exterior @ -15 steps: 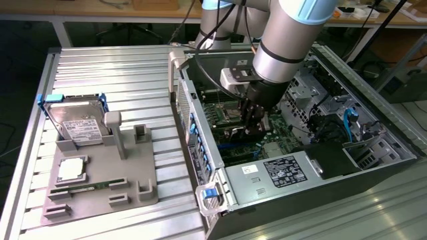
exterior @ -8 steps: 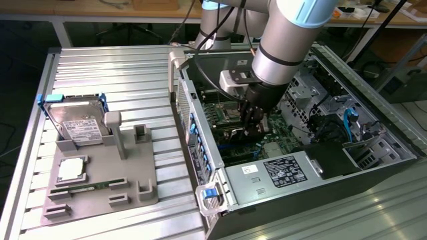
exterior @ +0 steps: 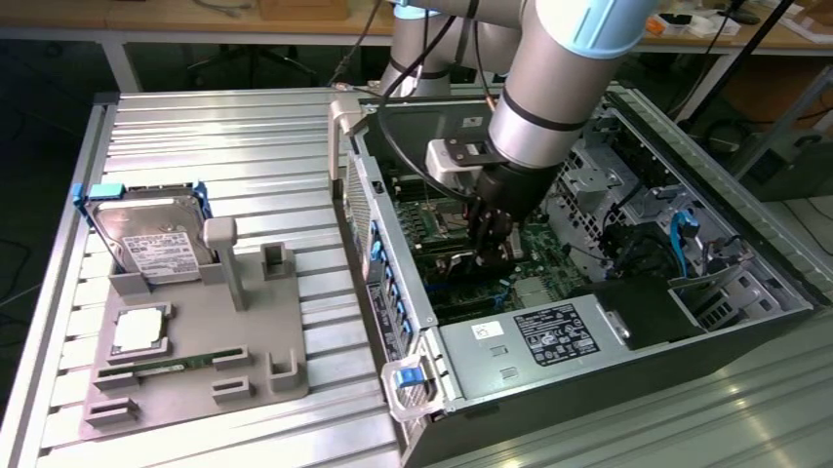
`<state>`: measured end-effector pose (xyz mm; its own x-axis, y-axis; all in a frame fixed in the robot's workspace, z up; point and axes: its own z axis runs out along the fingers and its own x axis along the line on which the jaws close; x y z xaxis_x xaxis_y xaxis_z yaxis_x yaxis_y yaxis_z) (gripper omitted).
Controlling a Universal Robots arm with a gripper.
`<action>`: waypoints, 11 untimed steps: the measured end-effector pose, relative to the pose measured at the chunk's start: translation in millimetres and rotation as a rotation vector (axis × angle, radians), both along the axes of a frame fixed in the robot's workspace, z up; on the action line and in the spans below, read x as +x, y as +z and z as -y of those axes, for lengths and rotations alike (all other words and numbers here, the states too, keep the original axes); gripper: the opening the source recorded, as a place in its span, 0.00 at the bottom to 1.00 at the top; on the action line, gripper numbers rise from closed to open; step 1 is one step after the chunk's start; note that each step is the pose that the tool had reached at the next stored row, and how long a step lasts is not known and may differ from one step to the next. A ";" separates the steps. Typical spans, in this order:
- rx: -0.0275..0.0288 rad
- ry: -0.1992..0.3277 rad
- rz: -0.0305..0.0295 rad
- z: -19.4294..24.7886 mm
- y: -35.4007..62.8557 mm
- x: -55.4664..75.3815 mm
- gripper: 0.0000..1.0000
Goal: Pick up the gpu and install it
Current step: 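Insert the gpu into the slot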
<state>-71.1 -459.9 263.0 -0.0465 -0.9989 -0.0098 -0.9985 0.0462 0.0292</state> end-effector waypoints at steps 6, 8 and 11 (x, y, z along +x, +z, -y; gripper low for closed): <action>0.0081 0.000 -0.0010 -2.0 0.0 -0.5 0.27; 0.0158 0.000 -0.0016 -2.1 0.0 -0.5 0.27; 0.0221 0.000 -0.0016 -2.3 -0.6 -0.6 0.27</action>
